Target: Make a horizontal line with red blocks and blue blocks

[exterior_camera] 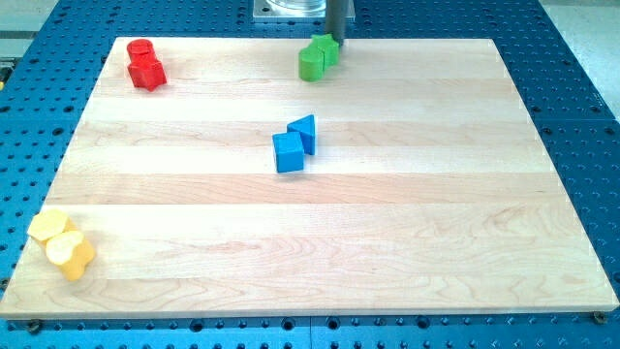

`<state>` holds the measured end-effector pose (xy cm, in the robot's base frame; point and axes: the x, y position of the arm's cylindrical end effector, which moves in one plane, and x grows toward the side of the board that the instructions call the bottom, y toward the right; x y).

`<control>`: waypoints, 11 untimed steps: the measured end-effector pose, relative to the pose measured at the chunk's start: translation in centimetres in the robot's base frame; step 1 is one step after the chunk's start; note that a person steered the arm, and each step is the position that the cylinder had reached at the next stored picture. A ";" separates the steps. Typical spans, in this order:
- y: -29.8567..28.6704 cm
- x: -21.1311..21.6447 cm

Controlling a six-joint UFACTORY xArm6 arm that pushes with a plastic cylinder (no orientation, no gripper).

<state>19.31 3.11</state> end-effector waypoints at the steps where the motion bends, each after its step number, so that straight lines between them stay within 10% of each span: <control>1: -2.5 0.0; 8: -28.6 1.4; 10: -26.3 17.0; 11: -27.8 13.7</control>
<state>33.00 -24.70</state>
